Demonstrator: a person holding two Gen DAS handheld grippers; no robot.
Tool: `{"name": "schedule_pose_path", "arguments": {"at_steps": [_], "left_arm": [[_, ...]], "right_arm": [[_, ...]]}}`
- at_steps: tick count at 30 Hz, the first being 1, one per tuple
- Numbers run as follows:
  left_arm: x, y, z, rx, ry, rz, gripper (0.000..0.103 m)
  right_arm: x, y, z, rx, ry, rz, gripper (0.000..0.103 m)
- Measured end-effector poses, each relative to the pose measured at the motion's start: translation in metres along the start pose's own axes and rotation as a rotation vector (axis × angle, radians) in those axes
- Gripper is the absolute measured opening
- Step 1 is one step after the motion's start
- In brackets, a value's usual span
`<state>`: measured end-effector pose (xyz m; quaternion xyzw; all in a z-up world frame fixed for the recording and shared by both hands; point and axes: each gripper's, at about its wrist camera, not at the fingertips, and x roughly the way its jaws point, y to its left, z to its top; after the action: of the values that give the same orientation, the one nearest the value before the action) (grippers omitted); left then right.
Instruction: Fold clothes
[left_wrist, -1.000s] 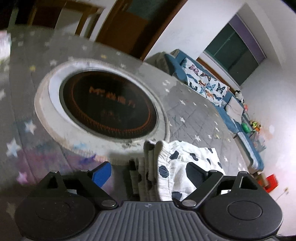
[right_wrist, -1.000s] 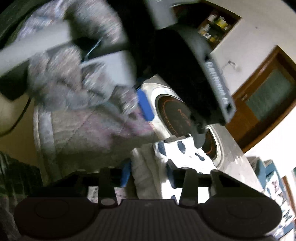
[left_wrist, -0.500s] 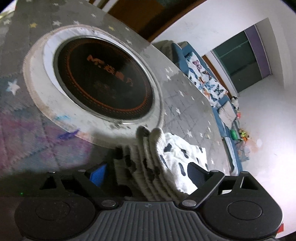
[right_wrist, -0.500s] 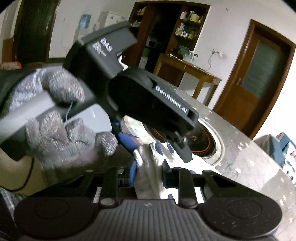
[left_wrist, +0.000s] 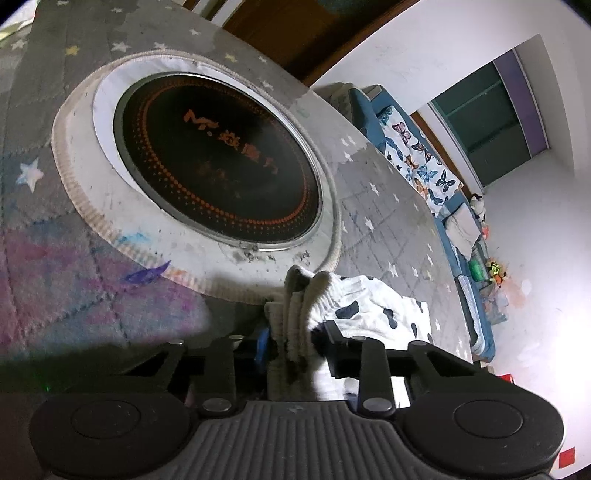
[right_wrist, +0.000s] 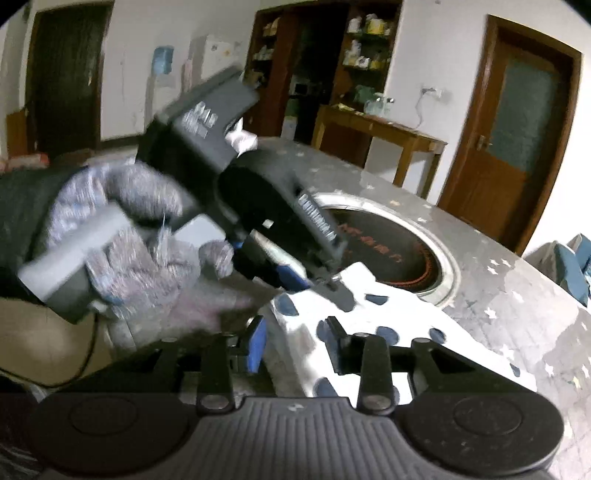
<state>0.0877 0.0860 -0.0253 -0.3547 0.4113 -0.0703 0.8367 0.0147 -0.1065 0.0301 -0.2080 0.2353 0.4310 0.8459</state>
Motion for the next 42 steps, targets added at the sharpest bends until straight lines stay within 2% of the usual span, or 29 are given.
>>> {"name": "schedule_pose_path", "arguments": {"at_steps": [3,8,12,17,23,26,32,35,37,40,42], "left_arm": [[-0.001,-0.003,0.0,0.021,-0.009,0.002,0.031],[-0.004,-0.016,0.0,0.092,-0.042,0.004,0.026],[-0.007,-0.026,-0.002,0.165,-0.072,0.021,0.025],[-0.008,-0.037,-0.006,0.254,-0.102,0.048,0.025],[-0.004,-0.037,-0.005,0.281,-0.104,0.052,0.025],[-0.002,-0.037,-0.005,0.289,-0.102,0.054,0.025],[0.001,-0.039,-0.002,0.31,-0.098,0.058,0.025],[0.003,-0.041,-0.001,0.318,-0.096,0.061,0.025],[0.004,-0.042,0.0,0.324,-0.095,0.064,0.025],[0.005,-0.048,0.003,0.34,-0.096,0.064,0.024],[0.006,-0.054,0.005,0.357,-0.097,0.06,0.023]], "right_arm": [[-0.018,-0.013,0.002,0.065,-0.021,-0.023,0.041],[-0.031,-0.056,-0.008,0.21,-0.022,-0.143,0.045],[-0.032,-0.101,-0.029,0.339,0.0,-0.252,0.05],[-0.029,-0.138,-0.059,0.493,0.019,-0.31,0.05],[-0.029,-0.162,-0.084,0.633,0.018,-0.339,0.05],[-0.023,-0.171,-0.093,0.693,0.017,-0.326,0.05],[-0.011,-0.176,-0.093,0.72,0.026,-0.298,0.048],[-0.007,-0.179,-0.092,0.732,0.025,-0.273,0.036],[-0.006,-0.18,-0.091,0.736,0.025,-0.267,0.019],[-0.01,-0.181,-0.089,0.734,0.015,-0.272,0.007],[-0.017,-0.181,-0.085,0.725,0.002,-0.288,0.005]]}}
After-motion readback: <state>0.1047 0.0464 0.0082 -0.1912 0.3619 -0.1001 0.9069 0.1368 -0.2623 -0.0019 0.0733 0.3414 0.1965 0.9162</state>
